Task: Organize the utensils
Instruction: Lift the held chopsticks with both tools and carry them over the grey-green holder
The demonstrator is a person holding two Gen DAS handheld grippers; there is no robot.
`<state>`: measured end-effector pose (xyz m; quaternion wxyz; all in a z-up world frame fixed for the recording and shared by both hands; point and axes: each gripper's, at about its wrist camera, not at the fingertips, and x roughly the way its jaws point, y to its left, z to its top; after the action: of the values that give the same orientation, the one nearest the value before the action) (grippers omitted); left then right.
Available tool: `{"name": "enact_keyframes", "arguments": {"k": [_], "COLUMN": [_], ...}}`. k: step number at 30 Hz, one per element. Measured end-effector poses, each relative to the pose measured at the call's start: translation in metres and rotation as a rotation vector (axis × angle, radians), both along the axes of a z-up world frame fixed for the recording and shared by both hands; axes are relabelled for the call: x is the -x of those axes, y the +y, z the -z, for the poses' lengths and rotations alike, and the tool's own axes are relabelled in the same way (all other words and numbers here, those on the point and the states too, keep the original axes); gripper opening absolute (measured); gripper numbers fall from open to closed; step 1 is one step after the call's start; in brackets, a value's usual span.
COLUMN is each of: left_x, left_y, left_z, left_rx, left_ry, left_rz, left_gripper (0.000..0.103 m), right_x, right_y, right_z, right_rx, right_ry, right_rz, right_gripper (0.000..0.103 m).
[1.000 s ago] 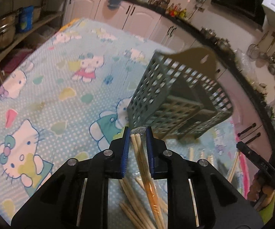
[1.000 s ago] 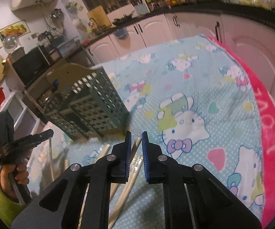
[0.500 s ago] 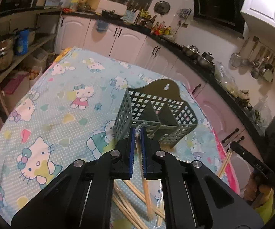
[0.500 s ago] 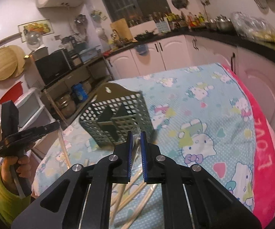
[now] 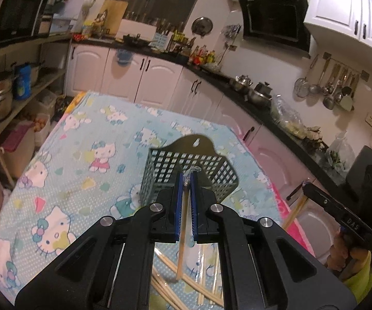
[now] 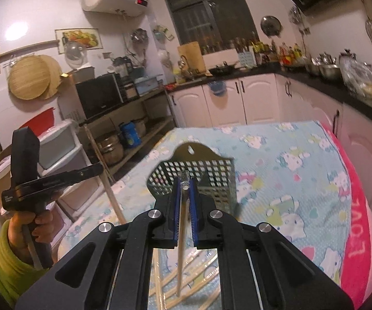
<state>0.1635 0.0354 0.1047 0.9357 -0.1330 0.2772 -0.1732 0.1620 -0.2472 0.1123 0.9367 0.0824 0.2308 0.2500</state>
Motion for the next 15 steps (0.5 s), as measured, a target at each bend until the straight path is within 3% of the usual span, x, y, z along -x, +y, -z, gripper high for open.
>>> {"name": "enact_keyframes", "arguments": {"k": [15], "left_x": [-0.026], "left_y": [-0.014], "left_z": [-0.071], "left_rx": [-0.025], "left_ry": [-0.148], "left_rz": [-0.010], "left_gripper": [0.001], "right_x": [-0.029], "right_y": [0.007], "right_z": [-0.068], "right_rx": [-0.012], "right_ry": [-0.182], "right_rz": [0.048], "right_gripper": [0.007]}}
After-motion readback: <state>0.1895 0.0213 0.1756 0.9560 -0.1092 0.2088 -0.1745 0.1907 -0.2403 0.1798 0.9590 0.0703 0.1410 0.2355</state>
